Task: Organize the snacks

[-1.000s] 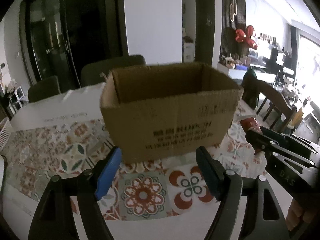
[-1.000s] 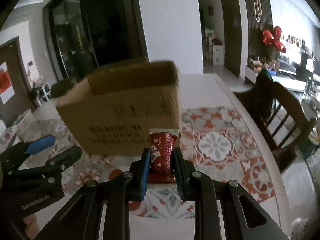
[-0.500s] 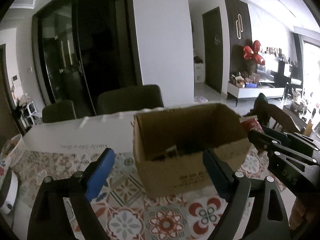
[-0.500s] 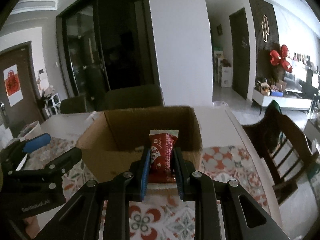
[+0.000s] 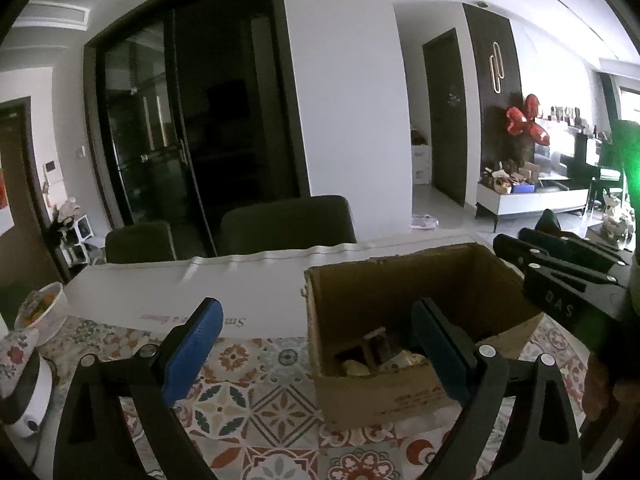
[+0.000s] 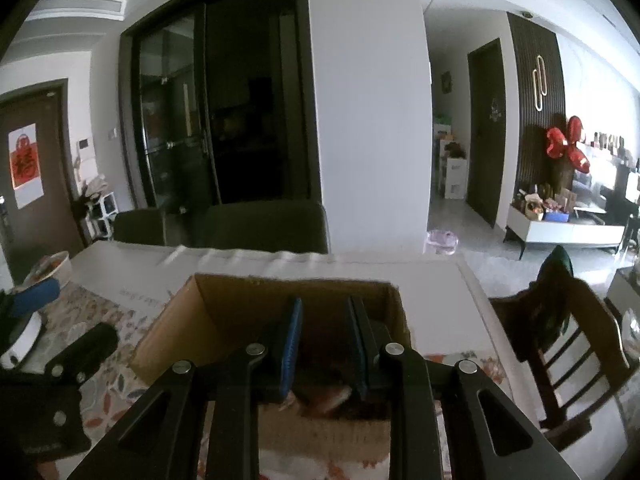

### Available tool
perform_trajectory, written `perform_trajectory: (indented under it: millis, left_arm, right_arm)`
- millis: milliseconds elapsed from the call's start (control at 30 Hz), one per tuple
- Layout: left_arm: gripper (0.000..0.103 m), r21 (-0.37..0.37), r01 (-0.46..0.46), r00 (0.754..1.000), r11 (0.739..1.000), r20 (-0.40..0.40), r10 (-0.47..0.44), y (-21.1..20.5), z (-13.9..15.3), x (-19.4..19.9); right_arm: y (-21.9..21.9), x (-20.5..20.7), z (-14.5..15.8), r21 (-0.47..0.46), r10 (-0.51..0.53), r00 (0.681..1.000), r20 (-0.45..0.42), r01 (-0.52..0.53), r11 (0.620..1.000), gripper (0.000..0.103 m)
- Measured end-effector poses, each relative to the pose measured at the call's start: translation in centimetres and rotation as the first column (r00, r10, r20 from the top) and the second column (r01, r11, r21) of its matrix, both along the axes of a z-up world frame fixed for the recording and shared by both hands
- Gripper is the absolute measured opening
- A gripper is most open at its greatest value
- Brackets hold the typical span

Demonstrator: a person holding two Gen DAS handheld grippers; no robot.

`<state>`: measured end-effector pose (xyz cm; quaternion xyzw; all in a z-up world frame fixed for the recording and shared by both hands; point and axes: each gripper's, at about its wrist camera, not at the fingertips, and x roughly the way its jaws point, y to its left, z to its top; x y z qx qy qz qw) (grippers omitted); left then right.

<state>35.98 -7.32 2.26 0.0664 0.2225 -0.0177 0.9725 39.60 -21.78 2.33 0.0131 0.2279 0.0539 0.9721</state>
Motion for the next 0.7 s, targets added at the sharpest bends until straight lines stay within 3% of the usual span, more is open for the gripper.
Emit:
perform_trajectory:
  millis: [67,233,333,700]
  left_arm:
    - [0.097,-0.003,-0.006,1.000,1.000,0.002,0.006,0.2,0.1,-0.2]
    - [0.097,-0.009,0.002,1.000,1.000,0.012,-0.002,0.4,0.4,-1.7]
    - [0.097,-0.010,0.013,1.000,1.000,0.022,-0.013,0.6,0.8,-3.2]
    - [0.103,-0.008,0.030,0.995,1.000,0.100,-0.029,1.6,2.8,-10.6]
  right_arm:
    - [0.2,0.1,0.1,-0.020,-0.021,1.000,-0.005,0.021,1.000,0.047]
    - [0.0,-2.1,0.5,-0.038,-0.052,0.999,0.012,0.053,0.998,0.050]
    - [0.0,-4.3,0.6,-0.044,-0.077,0.997,0.022,0.078,0.996,0.063]
    - [0.2,-13.2,2.1,-0.050,-0.139,0.988,0.062,0.142,0.989,0.083]
